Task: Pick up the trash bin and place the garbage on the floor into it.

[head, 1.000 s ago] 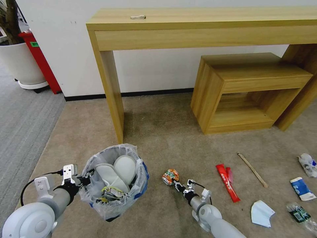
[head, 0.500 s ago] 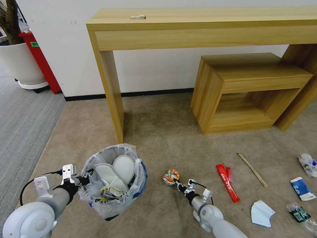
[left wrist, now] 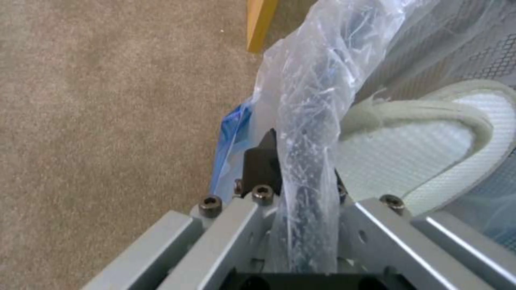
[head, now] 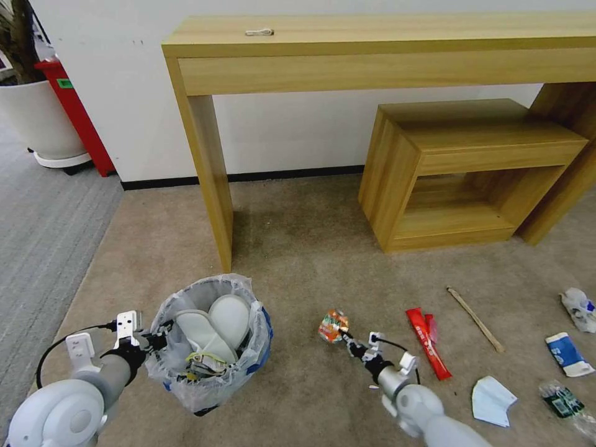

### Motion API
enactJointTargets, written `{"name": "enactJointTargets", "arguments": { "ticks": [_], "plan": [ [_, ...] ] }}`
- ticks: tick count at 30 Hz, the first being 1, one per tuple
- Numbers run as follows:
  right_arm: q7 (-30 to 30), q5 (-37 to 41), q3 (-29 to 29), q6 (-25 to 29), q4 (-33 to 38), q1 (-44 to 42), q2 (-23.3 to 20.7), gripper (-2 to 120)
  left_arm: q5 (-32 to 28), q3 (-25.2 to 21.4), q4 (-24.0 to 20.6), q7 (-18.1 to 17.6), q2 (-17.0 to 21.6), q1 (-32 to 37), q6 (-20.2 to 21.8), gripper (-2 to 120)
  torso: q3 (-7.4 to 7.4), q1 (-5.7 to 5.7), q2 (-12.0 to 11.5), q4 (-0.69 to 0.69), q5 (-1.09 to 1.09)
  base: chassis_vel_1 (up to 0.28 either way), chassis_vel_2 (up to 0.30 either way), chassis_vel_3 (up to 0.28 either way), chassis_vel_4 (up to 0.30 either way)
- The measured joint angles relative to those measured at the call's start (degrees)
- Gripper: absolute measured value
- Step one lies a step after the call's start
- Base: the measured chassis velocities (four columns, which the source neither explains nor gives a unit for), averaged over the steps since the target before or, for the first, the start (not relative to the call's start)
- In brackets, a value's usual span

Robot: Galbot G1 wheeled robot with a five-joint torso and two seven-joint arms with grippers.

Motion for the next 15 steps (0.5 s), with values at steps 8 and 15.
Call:
{"name": "enactJointTargets", "arguments": {
  "ticks": [8, 15],
  "plan": [
    [-3.93, -1.16, 2.54, 2.28, 9.52, -1.45, -5.26, 0, 1.11, 0.92, 0.17, 0.74, 0.31, 0.1, 0.01, 0, 0.0, 0.0, 0.0, 0.01, 0.01, 0.0, 0.0, 0.0, 0.0],
    [-8.44, -5.24, 5.0, 3.86, 13.75, -1.26, -7.12, 0, 1.8, 1.37, 0.16, 1.15, 0.12, 0.24, 0.16, 0, 0.0, 0.0, 0.0, 0.01, 0.01, 0.0, 0.0, 0.0, 0.0]
  ]
}}
